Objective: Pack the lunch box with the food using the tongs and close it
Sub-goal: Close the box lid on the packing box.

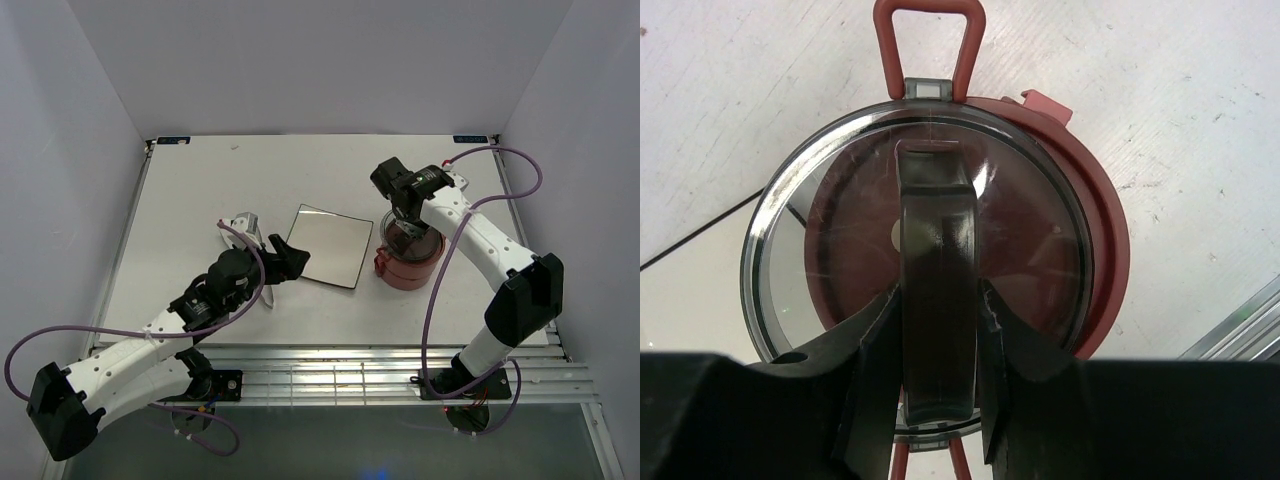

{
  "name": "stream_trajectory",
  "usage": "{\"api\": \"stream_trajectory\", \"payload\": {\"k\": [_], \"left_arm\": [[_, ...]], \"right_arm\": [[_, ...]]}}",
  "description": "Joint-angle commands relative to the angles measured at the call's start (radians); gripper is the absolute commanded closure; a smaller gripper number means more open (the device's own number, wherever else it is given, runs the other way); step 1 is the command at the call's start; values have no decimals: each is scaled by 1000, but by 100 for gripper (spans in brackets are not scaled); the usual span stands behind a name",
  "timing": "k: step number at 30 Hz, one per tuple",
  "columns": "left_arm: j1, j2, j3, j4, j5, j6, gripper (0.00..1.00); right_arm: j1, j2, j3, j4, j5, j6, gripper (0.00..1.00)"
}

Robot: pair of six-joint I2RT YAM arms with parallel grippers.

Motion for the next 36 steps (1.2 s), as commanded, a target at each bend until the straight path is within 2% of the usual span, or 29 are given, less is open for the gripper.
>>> {"api": "stream_trajectory", "payload": {"k": [1,16,17,18,28,30,32,36], "left_arm": [[-15,-33,-18,2,-36,10,10],[-37,-64,-13,-11,-75,23,10],[-38,-64,-15,-11,-78,25,10],[-38,-64,-13,-13,-79,25,10],[-44,-71,-13,-19,-95,30,10],[-46,-76,-13,-22,-99,31,10],[-49,-82,-13,-25,-110,34,10],[-52,-88,-11,-22,-112,48,9]], "right_arm": [[-3,50,8,-74,-10,57,83],[-3,40,-1,-74,4,94,70],[-3,38,0,-74,9,94,60],[-3,35,2,-74,7,95,56],[-3,6,42,-74,21,83,53],[-3,9,58,-76,21,79,52],[-3,11,69,-77,15,77,46],[2,-31,65,-77,24,72,45]]}}
